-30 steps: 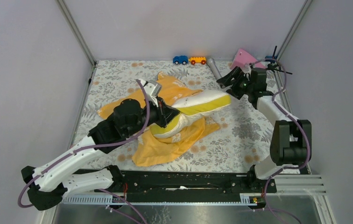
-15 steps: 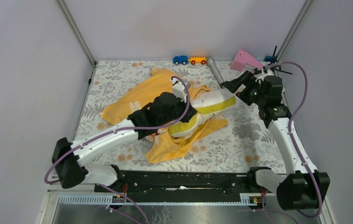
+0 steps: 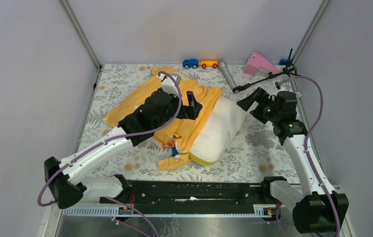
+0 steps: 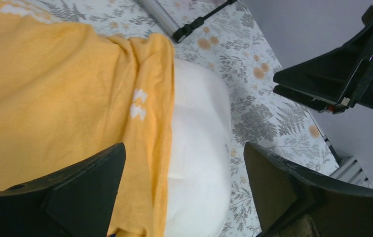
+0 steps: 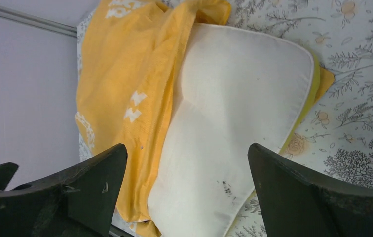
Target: Remove the pillowcase from the pillow
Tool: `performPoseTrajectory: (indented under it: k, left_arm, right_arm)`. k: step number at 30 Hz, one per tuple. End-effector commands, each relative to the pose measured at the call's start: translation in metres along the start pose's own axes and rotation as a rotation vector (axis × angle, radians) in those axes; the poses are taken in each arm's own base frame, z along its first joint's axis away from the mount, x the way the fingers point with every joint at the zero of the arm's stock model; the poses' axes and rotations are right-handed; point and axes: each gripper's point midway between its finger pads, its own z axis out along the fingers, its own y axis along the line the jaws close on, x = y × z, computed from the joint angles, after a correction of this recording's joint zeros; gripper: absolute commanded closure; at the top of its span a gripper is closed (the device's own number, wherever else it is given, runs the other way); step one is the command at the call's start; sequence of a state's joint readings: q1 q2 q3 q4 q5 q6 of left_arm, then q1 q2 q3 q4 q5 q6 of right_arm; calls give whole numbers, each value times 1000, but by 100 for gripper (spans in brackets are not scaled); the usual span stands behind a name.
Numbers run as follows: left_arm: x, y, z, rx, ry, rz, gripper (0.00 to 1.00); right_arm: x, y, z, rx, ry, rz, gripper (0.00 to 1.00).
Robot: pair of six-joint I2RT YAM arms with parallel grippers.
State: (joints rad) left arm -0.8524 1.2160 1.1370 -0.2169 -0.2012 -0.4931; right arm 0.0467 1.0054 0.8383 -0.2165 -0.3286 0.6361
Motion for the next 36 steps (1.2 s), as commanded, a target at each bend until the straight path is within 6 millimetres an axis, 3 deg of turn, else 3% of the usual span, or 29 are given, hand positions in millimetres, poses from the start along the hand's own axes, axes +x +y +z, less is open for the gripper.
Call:
performPoseTrajectory:
  k: [1, 7, 23, 28, 34, 36]
  left_arm:
    - [-14, 30, -22, -138, -19, 47, 1]
    - [16, 60, -15, -207, 63, 32, 1]
    - [97, 60, 33, -154, 342, 114, 5]
    - [121, 79, 43, -216, 387, 87, 7]
    - [138, 104, 40, -168, 330, -111, 20]
    - [145, 111, 37, -172, 326, -140, 31]
  right_arm:
    - [20, -5, 1, -9, 64, -7, 0]
    - [53, -23, 5, 31, 121, -21, 0]
    - [140, -45, 25, 48, 300, -13, 0]
    - [158, -50, 36, 57, 345, -15, 0]
    - [171, -51, 44, 21, 378, -7, 2]
    - [172, -51, 44, 17, 380, -12, 17]
